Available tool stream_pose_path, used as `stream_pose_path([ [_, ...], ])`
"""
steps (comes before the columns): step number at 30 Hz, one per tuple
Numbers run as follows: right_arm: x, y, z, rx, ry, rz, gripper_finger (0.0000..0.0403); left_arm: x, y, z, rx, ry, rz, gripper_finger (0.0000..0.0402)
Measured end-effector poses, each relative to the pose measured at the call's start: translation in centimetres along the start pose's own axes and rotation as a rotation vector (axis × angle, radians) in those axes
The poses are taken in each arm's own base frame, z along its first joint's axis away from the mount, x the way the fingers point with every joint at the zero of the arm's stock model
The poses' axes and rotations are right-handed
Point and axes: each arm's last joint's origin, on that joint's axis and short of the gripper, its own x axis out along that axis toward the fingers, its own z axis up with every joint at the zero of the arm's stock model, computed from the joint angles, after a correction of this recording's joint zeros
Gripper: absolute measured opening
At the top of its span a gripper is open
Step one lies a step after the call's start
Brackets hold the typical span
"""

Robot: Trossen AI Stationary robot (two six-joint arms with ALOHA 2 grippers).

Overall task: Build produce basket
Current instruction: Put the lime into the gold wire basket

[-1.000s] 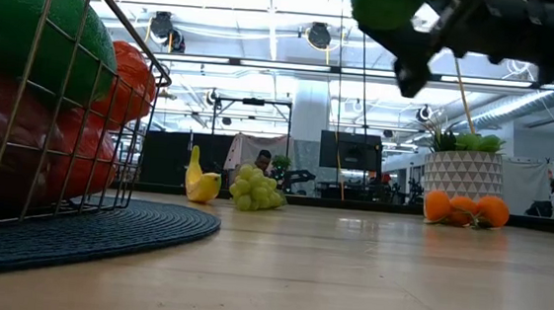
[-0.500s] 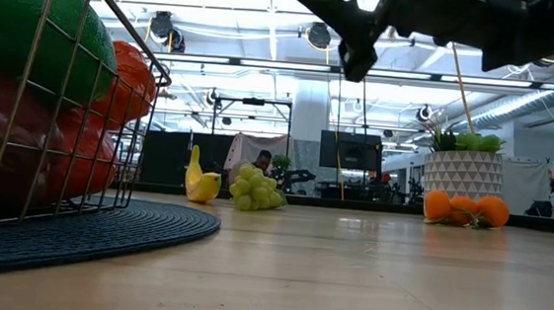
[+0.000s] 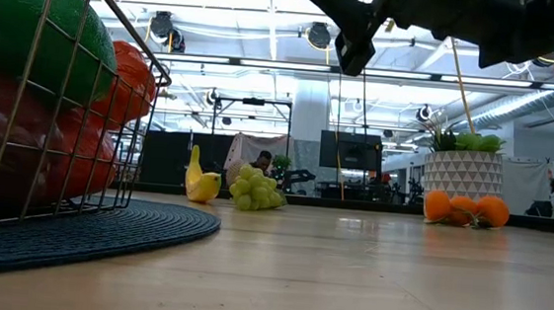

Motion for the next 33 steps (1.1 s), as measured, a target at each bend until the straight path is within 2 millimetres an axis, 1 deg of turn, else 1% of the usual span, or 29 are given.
stream_pose_path([
  [4,0.0,0.0,0.0,-0.001,-0.01,0.004,0.0231,0.0,0.0,0.0,0.0,0.0,-0.003,0.0218],
  [6,0.0,0.0,0.0,-0.001,-0.008,0.003,0.024,0.0,0.0,0.0,-0.001,-0.001,-0.003,0.0211],
  [11,0.0,0.0,0.0,-0.033,0.005,-0.006,0.0289,-0.1,-0.1,0.0,-0.034,0.001,-0.01,0.0208],
  [15,-0.4,0.4,0.8,-0.085,-0.007,-0.011,0.0329,-0.1,-0.1,0.1,-0.086,0.001,-0.01,0.0207],
  [18,-0.9,0.8,1.5,-0.133,-0.004,-0.075,0.0348,-0.2,0.1,0.2,-0.147,-0.006,-0.004,0.0202],
  [21,-1.7,1.6,2.2,-0.176,-0.001,-0.121,0.0353,-0.3,0.1,0.2,-0.196,-0.002,0.001,0.0203],
  [26,-2.9,3.4,2.8,-0.239,0.013,-0.185,0.0354,-1.3,0.7,1.0,-0.286,-0.009,0.02,0.0201],
  [30,-3.8,4.8,3.4,-0.275,0.008,-0.217,0.0354,-2.4,1.1,1.0,-0.345,0.047,0.002,0.0201],
  [33,-4.5,5.7,3.6,-0.3,0.011,-0.239,0.0354,-3.6,1.1,0.8,-0.42,0.136,-0.018,0.0203],
])
